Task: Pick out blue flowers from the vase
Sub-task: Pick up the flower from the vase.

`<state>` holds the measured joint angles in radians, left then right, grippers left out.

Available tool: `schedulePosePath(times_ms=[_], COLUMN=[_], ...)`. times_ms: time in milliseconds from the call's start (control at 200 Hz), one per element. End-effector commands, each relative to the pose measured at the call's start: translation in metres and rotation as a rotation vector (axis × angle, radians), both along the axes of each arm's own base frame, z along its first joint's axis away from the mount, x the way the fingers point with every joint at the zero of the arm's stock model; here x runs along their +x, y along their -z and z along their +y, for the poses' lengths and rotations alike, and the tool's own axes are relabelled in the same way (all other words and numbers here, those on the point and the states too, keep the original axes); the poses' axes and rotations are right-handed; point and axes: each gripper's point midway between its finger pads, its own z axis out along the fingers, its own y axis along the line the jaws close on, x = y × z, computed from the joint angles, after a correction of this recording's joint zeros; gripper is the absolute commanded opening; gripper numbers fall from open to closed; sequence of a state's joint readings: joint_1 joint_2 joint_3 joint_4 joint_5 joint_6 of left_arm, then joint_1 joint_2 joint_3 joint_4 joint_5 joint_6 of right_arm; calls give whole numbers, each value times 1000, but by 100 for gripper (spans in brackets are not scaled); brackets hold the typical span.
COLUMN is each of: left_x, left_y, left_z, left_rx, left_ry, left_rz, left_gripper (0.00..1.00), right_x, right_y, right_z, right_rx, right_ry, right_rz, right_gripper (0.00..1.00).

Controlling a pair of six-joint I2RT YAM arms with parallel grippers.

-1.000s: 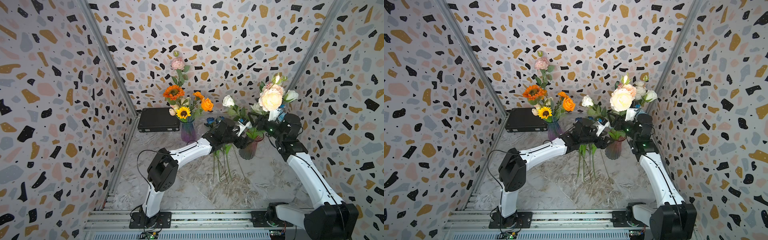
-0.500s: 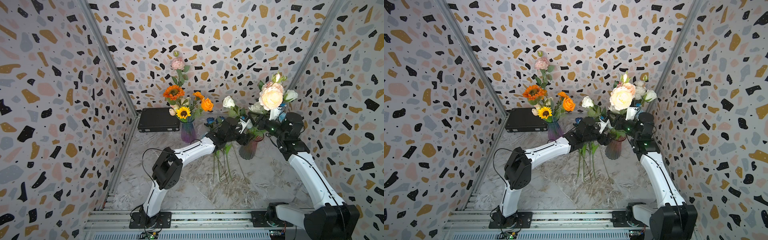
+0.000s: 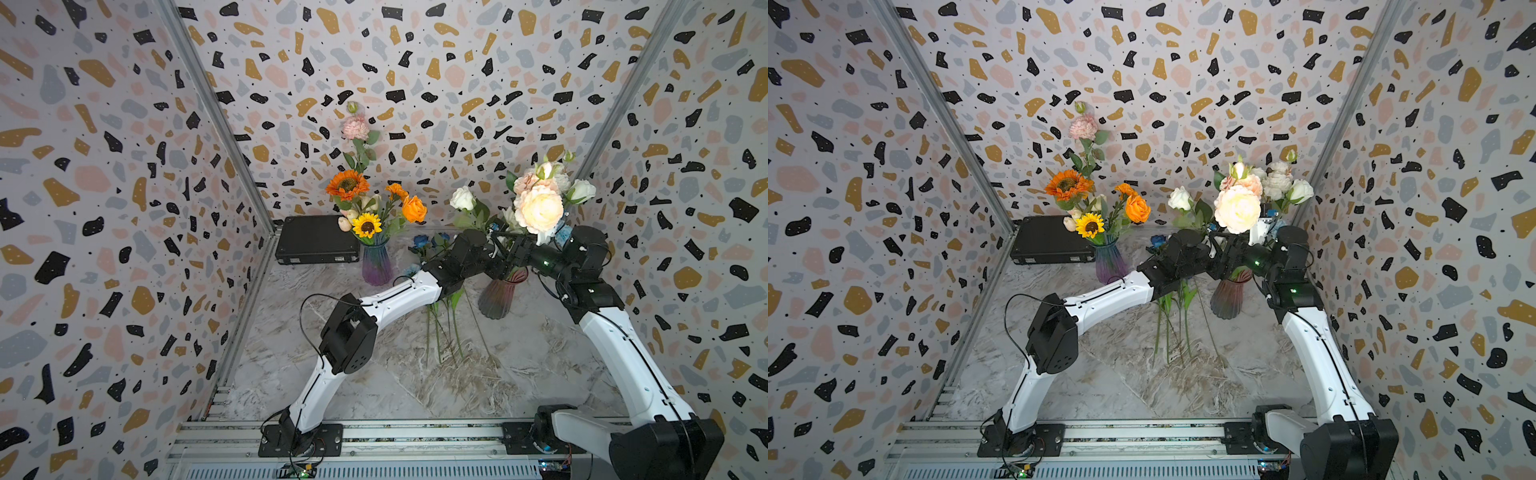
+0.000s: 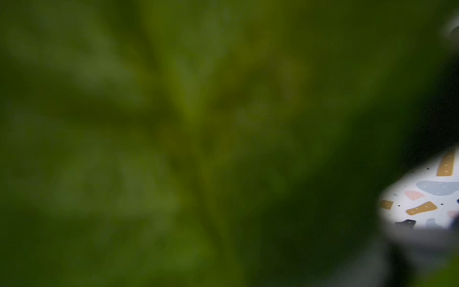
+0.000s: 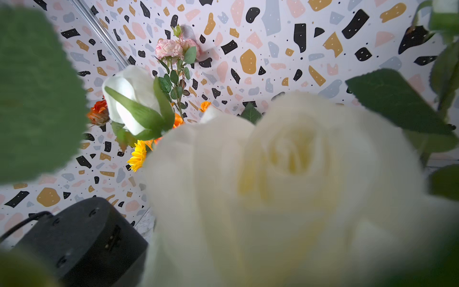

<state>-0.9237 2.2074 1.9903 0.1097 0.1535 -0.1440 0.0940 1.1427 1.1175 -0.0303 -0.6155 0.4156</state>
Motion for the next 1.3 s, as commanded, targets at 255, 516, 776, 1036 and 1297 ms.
schedulePosePath(times_ms=[255,516,776,1036,1297], left_x=[11,27,32,39,38], left_y=[-22,-21,-15,-9,-10], left_z=[10,27,36,45,47], left_rx=[-34,-49,-19,2,13], left_ry=[-62,-95,-96,-97,-79], left_rz=[-83,-35,-26,-18,-22], left_gripper=[75,74,74,74,74], right_x=[-34,-57,-74,-75,-56], right_y=[-27,-16,-1,23,50], right_z=[-32,-62,-115,-143,-163], right_rx=[-92,-163,-149,-119,47], right_ry=[187,348,647,780,716], right_rz=[-144,-155,-155,-80,43], right_gripper=[92,100,96,90,88])
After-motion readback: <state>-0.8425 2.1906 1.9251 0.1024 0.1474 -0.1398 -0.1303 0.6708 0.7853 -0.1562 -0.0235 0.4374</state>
